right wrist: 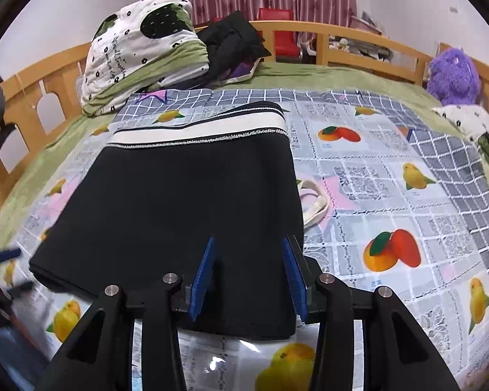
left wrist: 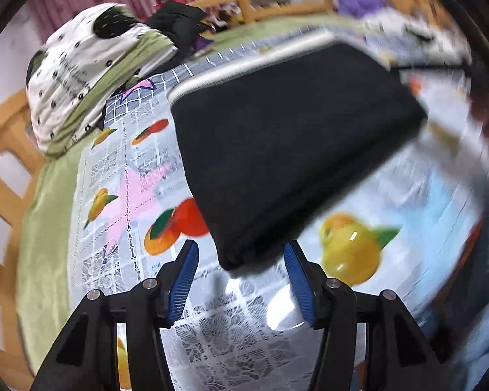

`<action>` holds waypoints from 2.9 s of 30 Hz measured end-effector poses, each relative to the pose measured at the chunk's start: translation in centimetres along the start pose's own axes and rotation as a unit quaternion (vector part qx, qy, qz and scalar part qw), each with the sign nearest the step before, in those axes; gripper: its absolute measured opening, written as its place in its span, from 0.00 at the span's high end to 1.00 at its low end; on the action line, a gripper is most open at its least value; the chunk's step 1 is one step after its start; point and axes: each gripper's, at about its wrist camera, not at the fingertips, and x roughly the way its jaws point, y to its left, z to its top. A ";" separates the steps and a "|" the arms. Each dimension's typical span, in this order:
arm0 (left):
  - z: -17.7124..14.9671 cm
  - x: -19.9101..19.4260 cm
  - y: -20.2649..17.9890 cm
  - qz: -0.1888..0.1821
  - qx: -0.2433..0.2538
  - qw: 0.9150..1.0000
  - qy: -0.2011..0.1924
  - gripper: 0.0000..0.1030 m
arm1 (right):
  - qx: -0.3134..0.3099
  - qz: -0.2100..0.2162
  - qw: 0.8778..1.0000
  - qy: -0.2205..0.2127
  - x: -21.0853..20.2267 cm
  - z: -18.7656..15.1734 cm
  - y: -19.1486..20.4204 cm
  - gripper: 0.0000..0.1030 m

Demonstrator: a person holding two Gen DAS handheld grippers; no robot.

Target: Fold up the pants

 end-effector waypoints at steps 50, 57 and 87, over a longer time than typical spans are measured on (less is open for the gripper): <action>11.6 4.0 7.3 -0.090 -0.210 0.970 -0.082 0.54 | -0.018 -0.009 0.999 -0.048 3.1 6.9 1.5 0.57; 18.2 10.9 7.2 -0.064 -0.187 0.976 -0.089 0.54 | -0.064 -0.017 0.998 -0.016 11.7 11.7 2.8 0.58; 16.7 15.4 7.5 -0.039 -0.236 0.969 -0.064 0.48 | -0.072 -0.053 0.996 -0.015 15.6 10.5 1.3 0.55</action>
